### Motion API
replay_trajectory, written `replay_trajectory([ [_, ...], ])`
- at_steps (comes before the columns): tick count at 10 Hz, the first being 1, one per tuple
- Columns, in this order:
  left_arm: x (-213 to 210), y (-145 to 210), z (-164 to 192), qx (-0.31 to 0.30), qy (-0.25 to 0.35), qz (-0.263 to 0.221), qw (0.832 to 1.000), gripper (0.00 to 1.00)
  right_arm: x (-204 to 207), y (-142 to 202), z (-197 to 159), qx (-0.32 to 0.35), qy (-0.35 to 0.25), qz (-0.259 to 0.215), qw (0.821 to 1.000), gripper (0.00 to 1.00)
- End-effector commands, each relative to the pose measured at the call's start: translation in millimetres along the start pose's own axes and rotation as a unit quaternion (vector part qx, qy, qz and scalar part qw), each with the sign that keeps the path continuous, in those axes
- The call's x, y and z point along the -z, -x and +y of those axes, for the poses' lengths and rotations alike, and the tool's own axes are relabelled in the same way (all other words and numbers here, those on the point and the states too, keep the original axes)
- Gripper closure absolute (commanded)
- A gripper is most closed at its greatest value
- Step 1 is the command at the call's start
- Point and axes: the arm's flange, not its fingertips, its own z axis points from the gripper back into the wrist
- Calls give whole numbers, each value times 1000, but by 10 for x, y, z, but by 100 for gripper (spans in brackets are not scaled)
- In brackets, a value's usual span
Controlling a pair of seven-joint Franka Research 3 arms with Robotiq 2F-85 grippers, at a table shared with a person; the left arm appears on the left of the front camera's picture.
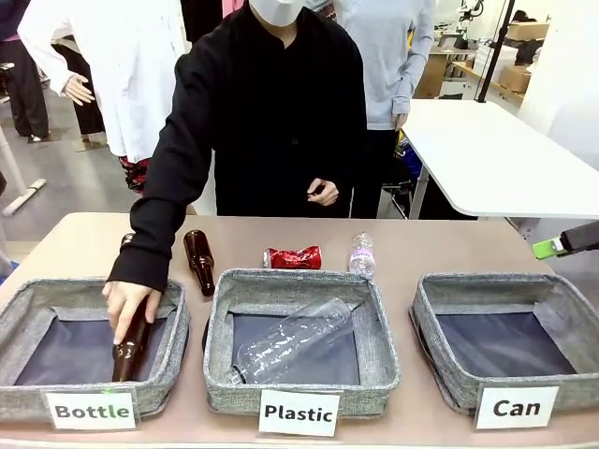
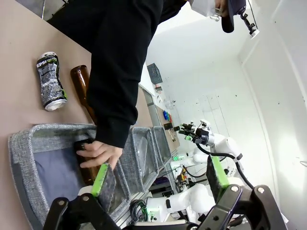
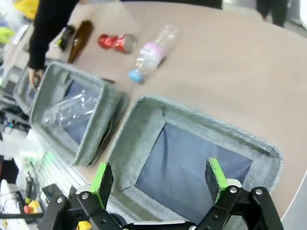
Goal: Sort the can waste into the basket.
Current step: Pick up the can waste from the table and place it in the right Fabric basket.
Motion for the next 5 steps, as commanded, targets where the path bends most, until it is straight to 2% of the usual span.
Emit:
replay_trajectory([
  [1,16,33,-12,11,11,-7,1000,0,-46,11,94,-19,-15,10,1000,0],
  [3,16,33,-12,11,11,-7,1000,0,24,3,-13,1,1,3,1000,0],
  [4,16,33,-12,11,11,-7,1000,0,356,-460,270,-41,38,93,994,0],
  [5,16,33,-12,11,11,-7,1000,0,700,-938,510,-64,73,145,985,0],
])
